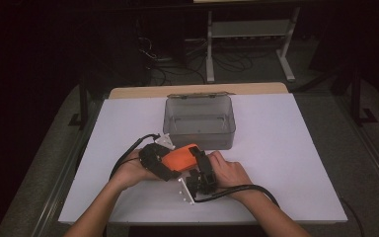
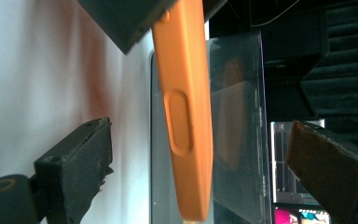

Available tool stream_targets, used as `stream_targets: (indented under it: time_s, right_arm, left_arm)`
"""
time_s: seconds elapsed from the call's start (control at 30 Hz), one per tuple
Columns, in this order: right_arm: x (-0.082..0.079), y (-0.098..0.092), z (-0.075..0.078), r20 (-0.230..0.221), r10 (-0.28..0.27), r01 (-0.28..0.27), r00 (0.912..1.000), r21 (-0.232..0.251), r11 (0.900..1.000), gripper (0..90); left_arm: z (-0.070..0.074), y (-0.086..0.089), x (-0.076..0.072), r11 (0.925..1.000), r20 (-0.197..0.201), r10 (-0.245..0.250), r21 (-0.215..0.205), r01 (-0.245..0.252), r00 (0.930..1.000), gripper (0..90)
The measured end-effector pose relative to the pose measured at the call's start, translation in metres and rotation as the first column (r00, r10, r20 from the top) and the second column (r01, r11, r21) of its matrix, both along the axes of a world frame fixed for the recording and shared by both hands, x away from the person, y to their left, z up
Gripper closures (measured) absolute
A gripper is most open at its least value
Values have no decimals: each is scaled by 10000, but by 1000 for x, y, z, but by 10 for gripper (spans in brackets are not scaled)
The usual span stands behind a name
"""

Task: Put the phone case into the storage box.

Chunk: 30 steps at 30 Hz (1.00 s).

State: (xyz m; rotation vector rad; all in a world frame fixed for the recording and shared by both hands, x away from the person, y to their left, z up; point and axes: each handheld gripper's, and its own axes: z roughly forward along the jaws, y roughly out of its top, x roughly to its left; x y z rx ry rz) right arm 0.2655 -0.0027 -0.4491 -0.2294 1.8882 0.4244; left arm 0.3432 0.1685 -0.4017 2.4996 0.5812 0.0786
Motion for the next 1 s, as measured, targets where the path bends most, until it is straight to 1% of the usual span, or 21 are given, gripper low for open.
stream_targets:
  time_s: [0.03, 0.1, 0.13, 0.17, 0.33, 0.5, 0.6, 0.67, 0.73, 0.83, 1.0]
  right_arm:
    - [0, 1, -1, 53, 45, -45, 10000, -43, 10000, 68]
    - [-1, 1, -1, 77, 111, -111, 9999, -102, 9999, 102]
    - [-2, 1, -1, 115, 142, -140, 9998, -221, 9997, 116]
    - [-2, 2, -2, 114, 173, -171, 9998, -160, 9997, 130]
    - [-4, 2, -3, 291, 313, -304, 9991, -313, 9990, 151]
    - [-6, 3, -4, 443, 464, -438, 9979, -571, 9974, 223]
    - [-8, 2, -4, 531, 558, -528, 9970, -562, 9970, 269]
    - [-9, 2, -4, 711, 590, -554, 9957, -518, 9971, 282]
    - [-10, 3, -4, 736, 620, -584, 9954, -502, 9970, 299]
    - [-11, 3, -5, 745, 680, -634, 9949, -629, 9960, 328]
    - [-12, 4, -5, 772, 766, -726, 9941, -531, 9959, 390]
  left_arm:
    - [0, 0, 0, 10000, 15, -51, 44, 51, 10000, 156]
    - [0, 0, 0, 10000, -10, -58, 25, 58, 10000, 156]
    - [0, -1, 0, 10000, -13, -30, 12, 30, 10000, 156]
    - [0, -1, 0, 10000, -18, -42, 3, 42, 10000, 156]
    - [0, -1, 0, 10000, -12, -41, 21, 41, 10000, 156]
    - [0, -1, 0, 10000, 2, -39, 30, 39, 10000, 156]
    - [0, -1, 0, 10000, -1, -40, 21, 40, 10000, 156]
    - [0, -1, 0, 10000, 1, -41, 31, 41, 10000, 156]
    - [0, -1, 0, 10000, -7, -46, 27, 46, 10000, 156]
    - [0, -1, 0, 10000, -5, -25, 14, 25, 10000, 156]
    - [0, -1, 0, 10000, -15, -39, 16, 39, 10000, 156]
